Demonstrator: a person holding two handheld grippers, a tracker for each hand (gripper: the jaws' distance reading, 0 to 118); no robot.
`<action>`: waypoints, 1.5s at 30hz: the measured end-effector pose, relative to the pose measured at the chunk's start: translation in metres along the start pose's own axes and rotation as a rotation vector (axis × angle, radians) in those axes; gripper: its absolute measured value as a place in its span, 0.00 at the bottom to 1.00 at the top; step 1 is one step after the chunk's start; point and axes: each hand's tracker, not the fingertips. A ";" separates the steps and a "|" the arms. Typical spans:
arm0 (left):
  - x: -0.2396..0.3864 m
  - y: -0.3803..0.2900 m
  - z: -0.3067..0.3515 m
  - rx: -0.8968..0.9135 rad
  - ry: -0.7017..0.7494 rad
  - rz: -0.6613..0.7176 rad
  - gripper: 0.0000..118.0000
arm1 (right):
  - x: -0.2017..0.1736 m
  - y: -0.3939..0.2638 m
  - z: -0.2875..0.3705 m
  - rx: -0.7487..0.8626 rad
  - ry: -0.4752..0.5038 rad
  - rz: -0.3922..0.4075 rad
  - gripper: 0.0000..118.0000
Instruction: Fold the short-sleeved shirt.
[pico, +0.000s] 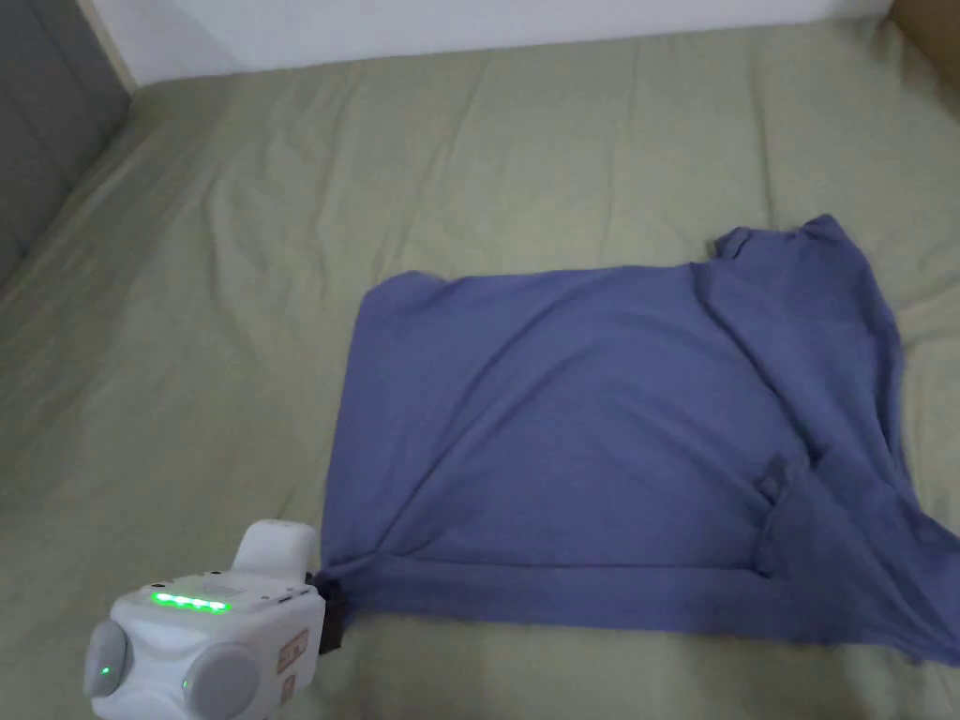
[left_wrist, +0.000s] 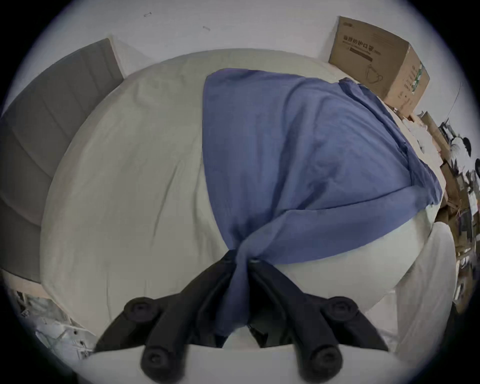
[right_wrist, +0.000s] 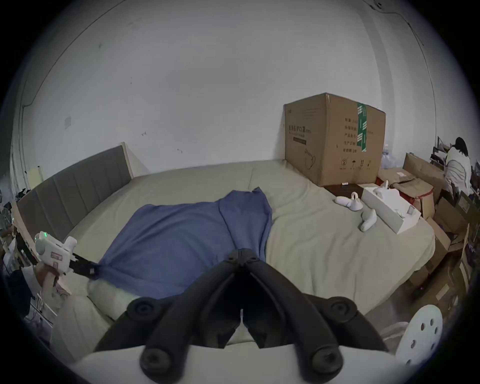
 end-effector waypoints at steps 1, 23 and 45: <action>0.002 0.002 0.003 -0.019 0.003 -0.027 0.02 | 0.002 -0.002 -0.003 -0.028 -0.003 0.010 0.00; 0.025 0.010 0.027 -0.034 0.033 -0.059 0.02 | 0.070 -0.060 -0.126 -0.500 0.136 0.163 0.30; 0.007 0.071 0.050 0.059 0.047 -0.105 0.02 | 0.068 0.028 -0.139 -0.321 0.139 -0.019 0.05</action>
